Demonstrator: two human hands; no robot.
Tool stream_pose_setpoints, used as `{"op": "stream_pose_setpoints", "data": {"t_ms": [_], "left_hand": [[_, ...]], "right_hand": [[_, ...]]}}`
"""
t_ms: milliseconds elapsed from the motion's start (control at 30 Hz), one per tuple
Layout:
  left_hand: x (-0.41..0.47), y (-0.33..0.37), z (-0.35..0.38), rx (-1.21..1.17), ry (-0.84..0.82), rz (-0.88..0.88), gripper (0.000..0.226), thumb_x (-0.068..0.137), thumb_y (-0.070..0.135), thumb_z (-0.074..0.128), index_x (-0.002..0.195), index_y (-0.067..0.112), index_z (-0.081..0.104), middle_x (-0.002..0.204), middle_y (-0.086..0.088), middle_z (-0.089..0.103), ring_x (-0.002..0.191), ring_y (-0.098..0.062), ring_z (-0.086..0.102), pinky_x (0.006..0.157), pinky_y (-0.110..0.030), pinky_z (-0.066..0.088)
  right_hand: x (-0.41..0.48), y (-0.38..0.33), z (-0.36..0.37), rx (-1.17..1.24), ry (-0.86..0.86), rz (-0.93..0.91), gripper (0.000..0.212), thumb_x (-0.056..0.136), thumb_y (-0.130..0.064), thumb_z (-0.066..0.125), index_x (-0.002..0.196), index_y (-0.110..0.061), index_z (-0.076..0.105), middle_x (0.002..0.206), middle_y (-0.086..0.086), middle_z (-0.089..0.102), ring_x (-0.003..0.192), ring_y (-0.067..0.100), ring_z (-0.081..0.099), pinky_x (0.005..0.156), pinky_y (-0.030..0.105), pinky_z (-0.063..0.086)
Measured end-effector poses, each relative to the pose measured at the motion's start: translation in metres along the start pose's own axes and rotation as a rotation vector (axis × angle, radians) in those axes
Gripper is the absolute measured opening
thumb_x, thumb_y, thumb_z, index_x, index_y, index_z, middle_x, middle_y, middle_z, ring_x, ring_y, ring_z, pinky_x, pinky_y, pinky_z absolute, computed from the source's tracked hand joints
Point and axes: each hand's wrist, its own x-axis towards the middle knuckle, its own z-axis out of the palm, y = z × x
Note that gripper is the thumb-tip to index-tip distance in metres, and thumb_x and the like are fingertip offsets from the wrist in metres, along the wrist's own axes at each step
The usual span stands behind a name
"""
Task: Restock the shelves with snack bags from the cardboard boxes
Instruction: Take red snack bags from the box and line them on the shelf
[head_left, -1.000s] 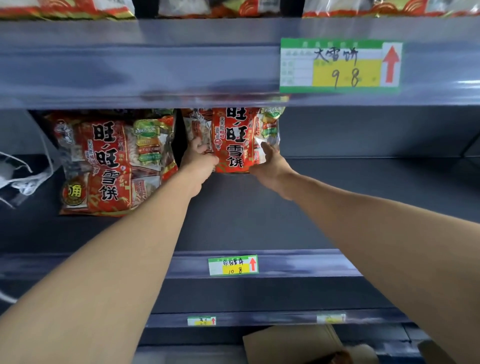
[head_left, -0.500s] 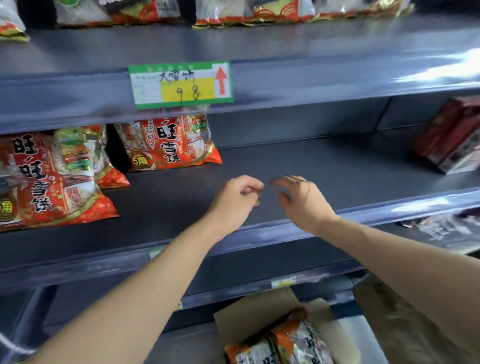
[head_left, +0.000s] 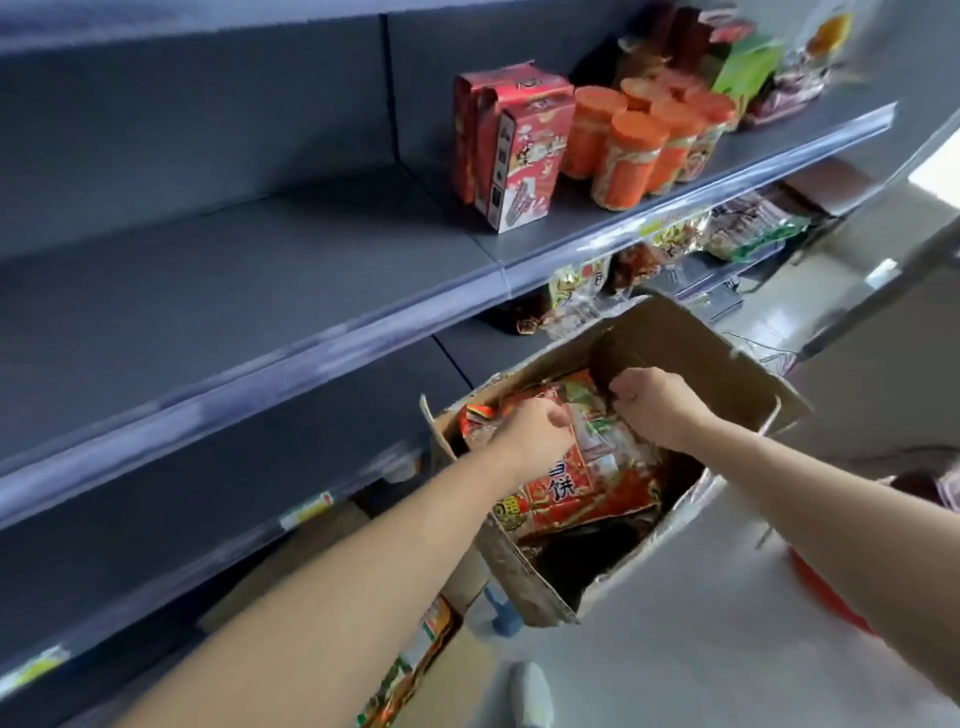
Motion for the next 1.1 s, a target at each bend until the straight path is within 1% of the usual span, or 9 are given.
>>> {"op": "stream_pose_setpoints", "data": {"t_ms": [100,200,233,300,400,600,767,933,1100], "left_hand": [[0.044,-0.014,0.028,-0.072,0.074,-0.231,0.01,0.091,0.006,0.054,0.098,0.005,0.061,0.1,-0.016,0.061,0.076,-0.022,0.049,0.067,-0.031,0.043],[0.083,-0.048,0.036,-0.189,0.221,-0.452,0.014,0.085,0.003,0.053,0.074,0.009,0.047,0.079,-0.007,0.055,0.061,-0.019,0.048,0.055,-0.025,0.038],[0.099,-0.064,0.038,-0.175,0.255,-0.513,0.006,0.083,0.006,0.054,0.079,0.007,0.051,0.084,-0.009,0.058,0.068,-0.021,0.055,0.059,-0.025,0.044],[0.125,-0.089,0.041,-0.179,0.322,-0.622,0.044,0.075,0.018,0.062,0.115,0.001,0.055,0.113,-0.012,0.062,0.096,-0.026,0.063,0.082,-0.035,0.055],[0.132,-0.096,0.04,-0.123,0.448,-0.758,0.078,0.083,0.026,0.066,0.146,0.005,0.026,0.143,-0.02,0.033,0.129,-0.032,0.042,0.106,-0.042,0.04],[0.124,-0.099,0.04,-0.47,0.358,-0.749,0.032,0.078,0.011,0.069,0.109,0.005,0.062,0.103,-0.014,0.07,0.09,-0.029,0.068,0.086,-0.04,0.054],[0.14,-0.122,0.046,-0.559,0.355,-0.681,0.078,0.044,0.007,0.07,0.12,0.009,0.054,0.101,-0.014,0.069,0.088,-0.034,0.068,0.082,-0.049,0.056],[0.094,-0.046,0.047,-0.596,0.284,-0.547,0.073,0.07,0.003,0.074,0.131,0.015,0.034,0.121,-0.014,0.058,0.103,-0.033,0.062,0.079,-0.044,0.055],[0.072,-0.001,0.042,-0.496,0.225,-0.373,0.084,0.078,0.008,0.073,0.145,0.015,0.022,0.141,-0.009,0.044,0.127,-0.03,0.044,0.104,-0.043,0.039]], "right_hand": [[0.029,0.038,0.016,-0.011,-0.155,0.065,0.031,0.093,-0.019,0.049,0.115,-0.003,0.064,0.114,0.014,0.065,0.113,0.031,0.058,0.087,0.029,0.046],[0.06,0.058,0.038,0.019,-0.271,0.117,0.021,0.089,-0.015,0.053,0.104,-0.003,0.062,0.095,0.01,0.059,0.108,0.03,0.06,0.071,0.023,0.038],[0.07,0.061,0.046,0.028,-0.308,0.131,0.026,0.089,-0.014,0.054,0.109,0.0,0.062,0.098,0.011,0.06,0.106,0.029,0.061,0.07,0.023,0.038],[0.086,0.067,0.062,0.061,-0.386,0.147,0.034,0.089,-0.016,0.055,0.118,0.003,0.06,0.112,0.016,0.063,0.107,0.029,0.06,0.073,0.026,0.042],[0.103,0.072,0.084,0.113,-0.511,0.173,0.044,0.091,-0.022,0.058,0.128,0.001,0.053,0.13,0.02,0.056,0.121,0.034,0.053,0.093,0.032,0.043],[0.123,0.073,0.109,0.268,-0.497,0.399,0.11,0.069,-0.049,0.076,0.15,-0.005,0.017,0.148,0.017,0.033,0.135,0.034,0.038,0.108,0.043,0.039],[0.128,0.08,0.11,0.57,-0.361,0.558,0.114,0.034,-0.034,0.088,0.134,-0.007,0.04,0.124,0.015,0.058,0.109,0.034,0.061,0.091,0.046,0.053],[0.103,0.065,0.067,0.673,-0.095,0.64,0.08,0.076,-0.026,0.072,0.138,-0.001,0.028,0.124,0.018,0.056,0.113,0.035,0.058,0.097,0.048,0.049],[0.071,0.06,0.013,0.758,0.086,0.633,0.062,0.084,-0.032,0.063,0.132,-0.005,0.033,0.106,0.012,0.056,0.102,0.033,0.062,0.09,0.047,0.053]]}}
